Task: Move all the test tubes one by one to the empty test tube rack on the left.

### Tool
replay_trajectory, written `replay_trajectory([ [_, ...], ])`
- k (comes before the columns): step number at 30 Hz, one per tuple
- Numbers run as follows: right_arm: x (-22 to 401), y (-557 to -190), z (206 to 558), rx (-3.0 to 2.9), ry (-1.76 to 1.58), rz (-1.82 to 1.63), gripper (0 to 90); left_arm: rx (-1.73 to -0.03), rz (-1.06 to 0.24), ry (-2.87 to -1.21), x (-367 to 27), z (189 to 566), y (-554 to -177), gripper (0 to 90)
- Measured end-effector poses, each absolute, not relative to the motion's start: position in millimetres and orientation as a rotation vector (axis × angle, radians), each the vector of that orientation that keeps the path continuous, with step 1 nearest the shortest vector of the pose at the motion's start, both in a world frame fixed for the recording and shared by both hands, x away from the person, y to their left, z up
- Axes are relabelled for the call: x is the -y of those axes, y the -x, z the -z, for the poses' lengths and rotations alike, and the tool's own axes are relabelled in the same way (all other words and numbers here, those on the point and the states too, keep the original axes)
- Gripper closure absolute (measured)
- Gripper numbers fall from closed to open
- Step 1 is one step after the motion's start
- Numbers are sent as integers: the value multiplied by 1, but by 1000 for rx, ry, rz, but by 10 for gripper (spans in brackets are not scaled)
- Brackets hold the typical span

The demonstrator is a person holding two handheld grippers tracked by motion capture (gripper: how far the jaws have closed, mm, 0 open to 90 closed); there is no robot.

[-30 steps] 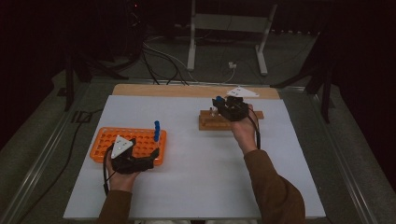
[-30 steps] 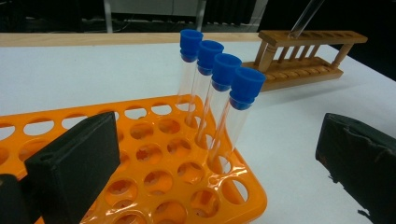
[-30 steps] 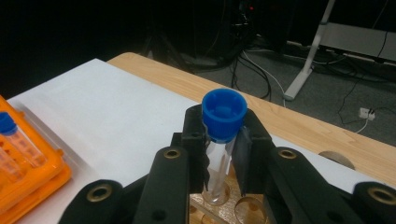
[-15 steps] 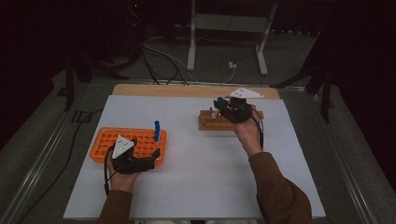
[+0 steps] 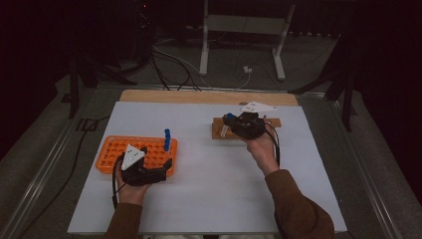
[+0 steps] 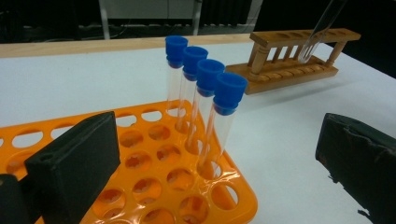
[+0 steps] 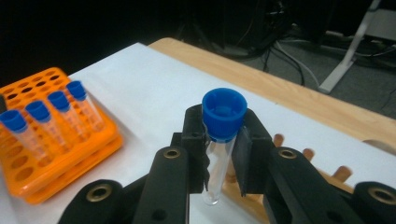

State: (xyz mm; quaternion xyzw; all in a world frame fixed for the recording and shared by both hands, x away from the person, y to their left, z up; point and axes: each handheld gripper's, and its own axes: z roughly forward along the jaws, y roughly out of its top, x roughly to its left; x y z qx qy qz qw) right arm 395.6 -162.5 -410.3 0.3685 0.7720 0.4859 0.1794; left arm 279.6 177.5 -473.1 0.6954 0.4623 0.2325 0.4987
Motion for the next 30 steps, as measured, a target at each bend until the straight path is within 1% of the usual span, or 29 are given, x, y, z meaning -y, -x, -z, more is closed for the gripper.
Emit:
replay_trajectory([
  [10, 152, -383, 416, -2254, -1013, -1375, 768, -1065, -601, -1690, -170, 460, -276, 9],
  [15, 146, -378, 418, -2284, -1003, -1384, 768, -998, -610, -1705, -159, 446, -270, 12],
  [22, 140, -373, 418, -2319, -982, -1393, 768, -916, -597, -1734, -138, 433, -267, 16],
  [30, 131, -366, 415, -2343, -964, -1425, 768, -902, -533, -1765, -113, 437, -286, 46],
])
